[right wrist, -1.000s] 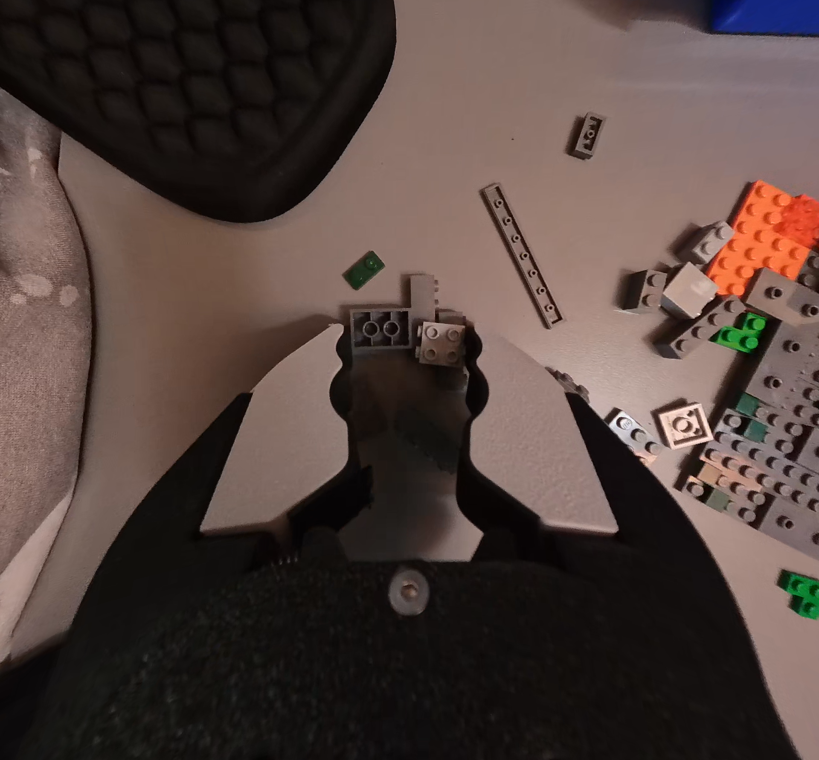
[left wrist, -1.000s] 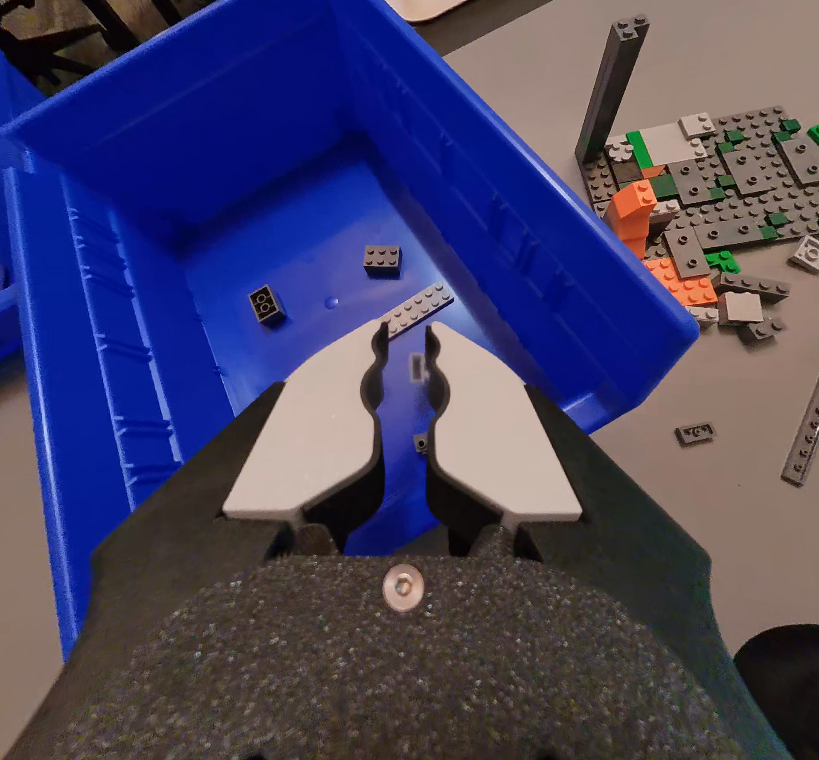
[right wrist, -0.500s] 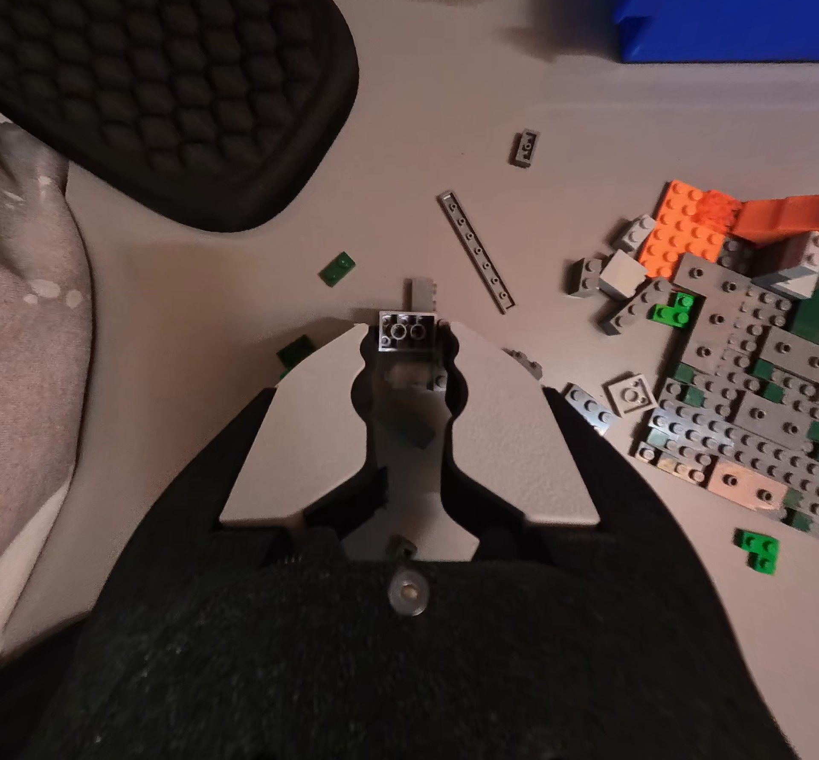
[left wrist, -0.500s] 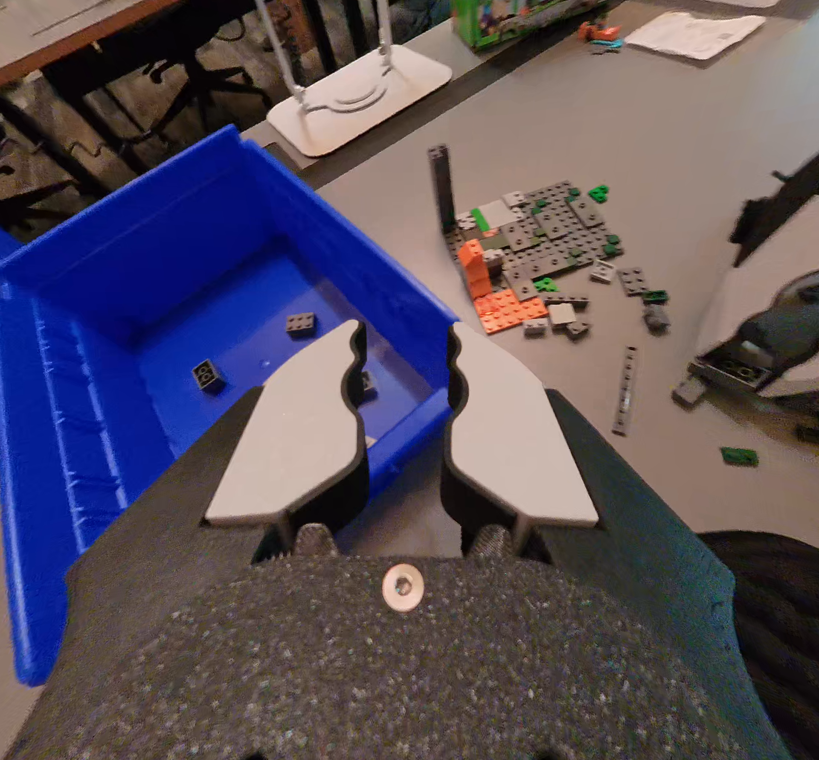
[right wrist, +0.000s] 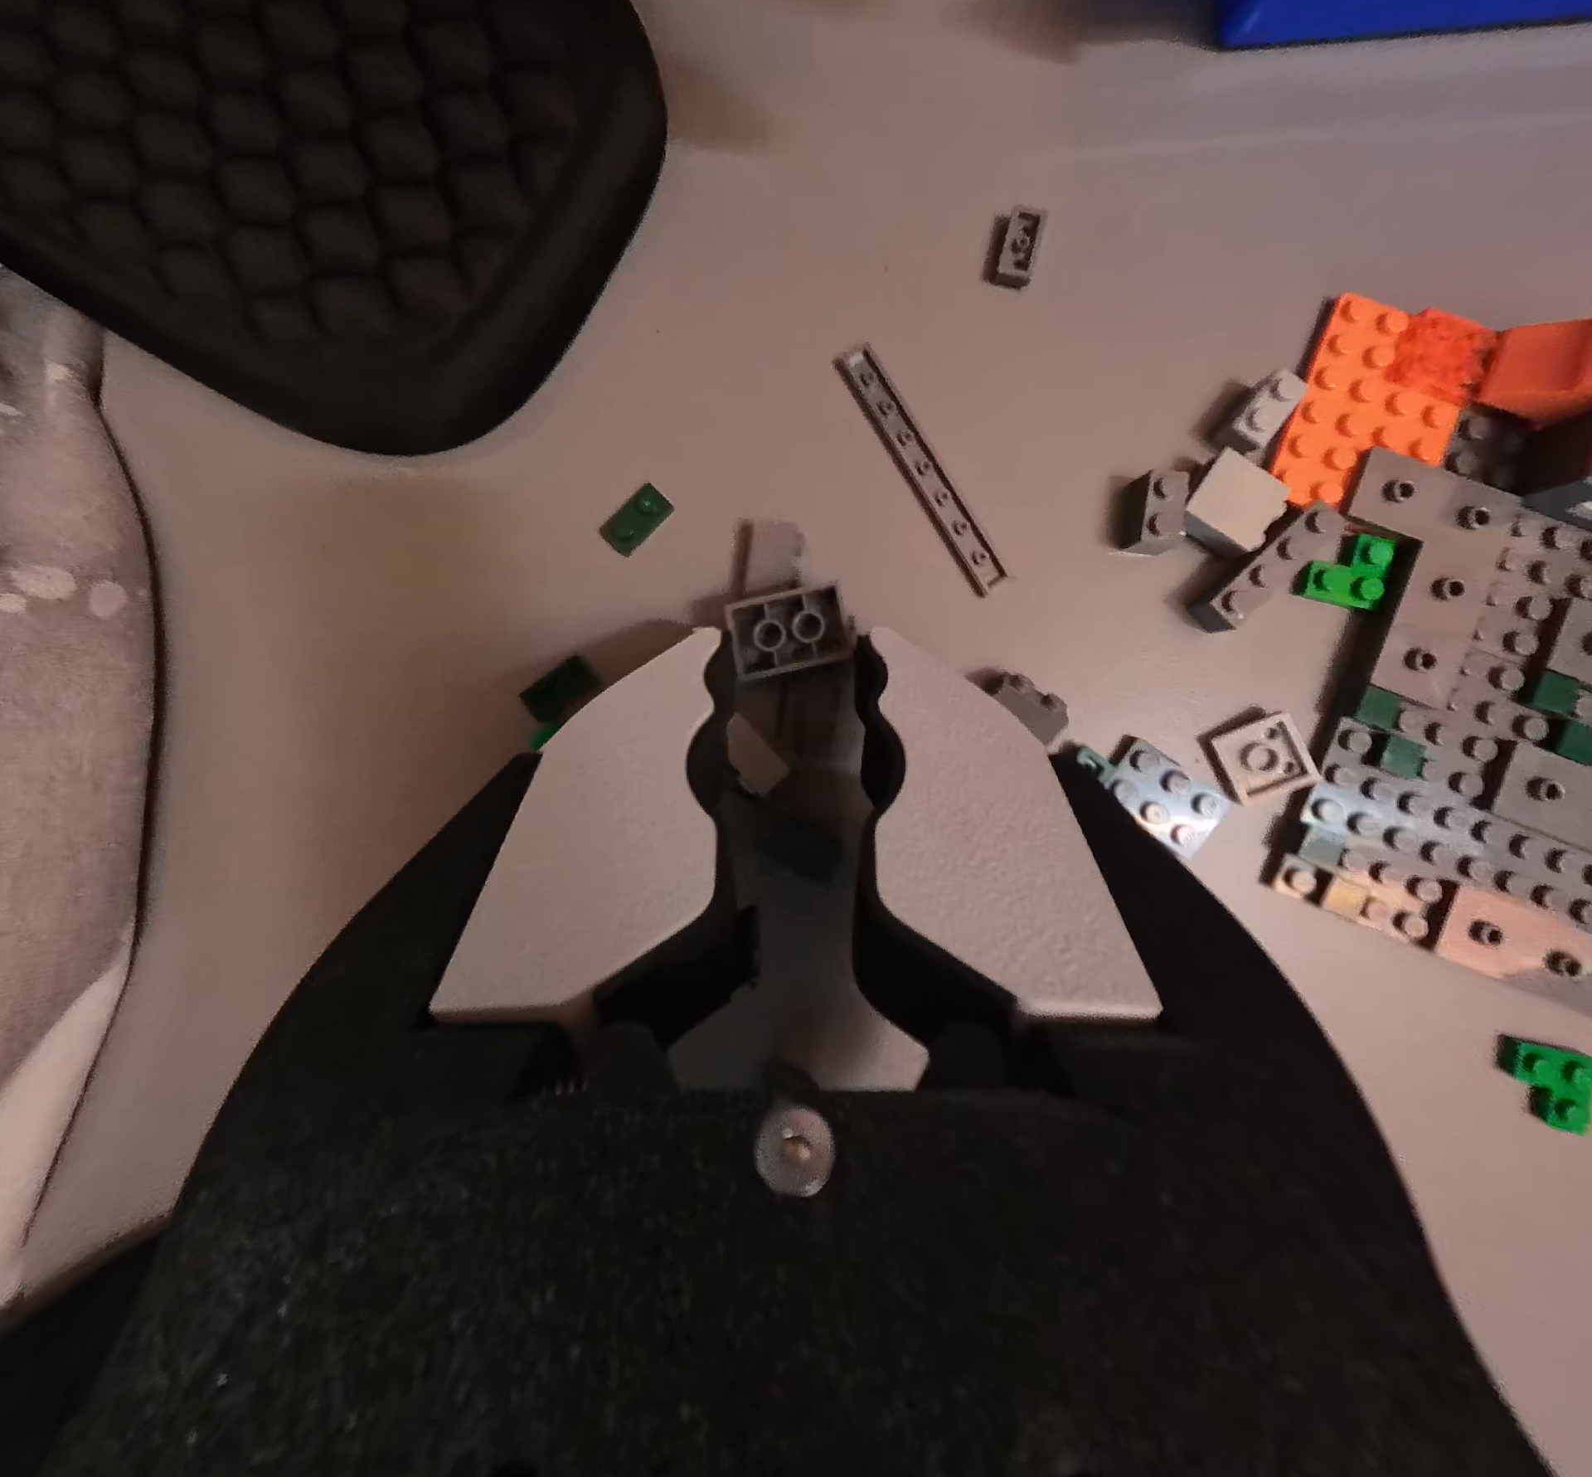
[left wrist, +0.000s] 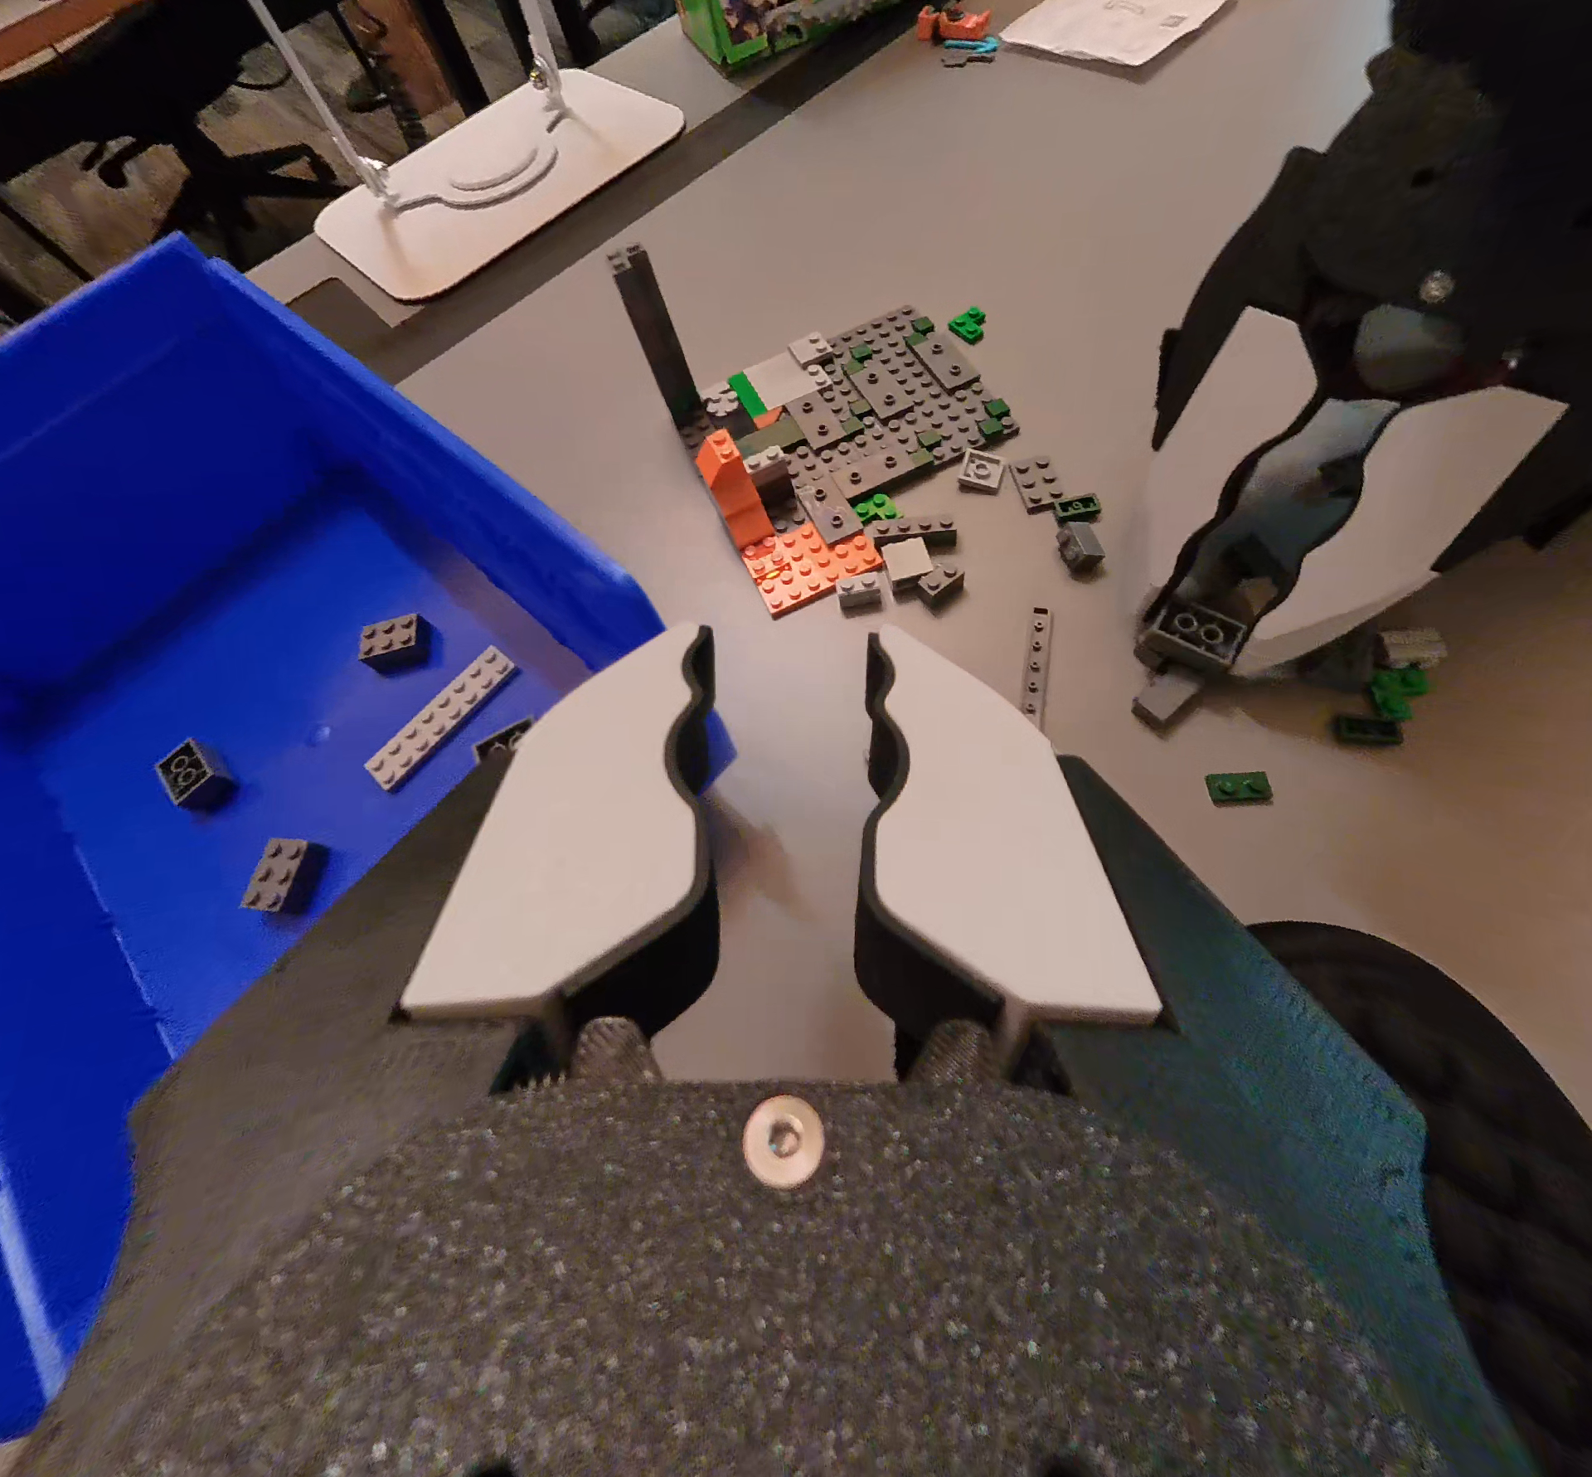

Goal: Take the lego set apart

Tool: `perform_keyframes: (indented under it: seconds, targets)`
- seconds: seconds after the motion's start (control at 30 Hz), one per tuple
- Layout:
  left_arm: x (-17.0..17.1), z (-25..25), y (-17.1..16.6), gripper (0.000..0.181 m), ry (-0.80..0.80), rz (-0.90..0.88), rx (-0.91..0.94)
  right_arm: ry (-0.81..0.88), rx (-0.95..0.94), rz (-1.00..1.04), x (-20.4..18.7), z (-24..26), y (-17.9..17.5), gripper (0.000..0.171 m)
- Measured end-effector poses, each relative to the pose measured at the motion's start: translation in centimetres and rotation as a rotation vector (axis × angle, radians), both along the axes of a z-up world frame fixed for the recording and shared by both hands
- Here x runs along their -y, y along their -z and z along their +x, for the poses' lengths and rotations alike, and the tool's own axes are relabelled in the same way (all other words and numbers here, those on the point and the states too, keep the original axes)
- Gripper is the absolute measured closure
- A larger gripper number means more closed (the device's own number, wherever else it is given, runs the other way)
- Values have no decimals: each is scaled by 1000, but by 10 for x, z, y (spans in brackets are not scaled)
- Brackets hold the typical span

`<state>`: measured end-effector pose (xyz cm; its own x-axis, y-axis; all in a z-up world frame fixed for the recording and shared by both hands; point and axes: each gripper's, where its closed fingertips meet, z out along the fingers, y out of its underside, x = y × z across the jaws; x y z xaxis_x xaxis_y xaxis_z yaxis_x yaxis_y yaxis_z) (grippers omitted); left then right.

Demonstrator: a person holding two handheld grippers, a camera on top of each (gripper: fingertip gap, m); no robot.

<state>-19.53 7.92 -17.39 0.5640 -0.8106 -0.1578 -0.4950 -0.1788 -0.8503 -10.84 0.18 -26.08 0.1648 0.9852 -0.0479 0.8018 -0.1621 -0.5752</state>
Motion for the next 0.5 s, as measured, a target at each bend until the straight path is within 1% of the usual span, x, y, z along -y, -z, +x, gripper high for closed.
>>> perform_keyframes:
  seconds: [0.3,0.4,0.5]
  targets:
    - [27,18,20,149,97,-31,-25,0,-17,-4,0,2,-2,145]
    - [39,28,23,149,160,-53,0,9,-70,-4,-1,1,-14,145]
    - [54,42,22,146,252,-47,48,24,-160,-5,-5,1,-37,145]
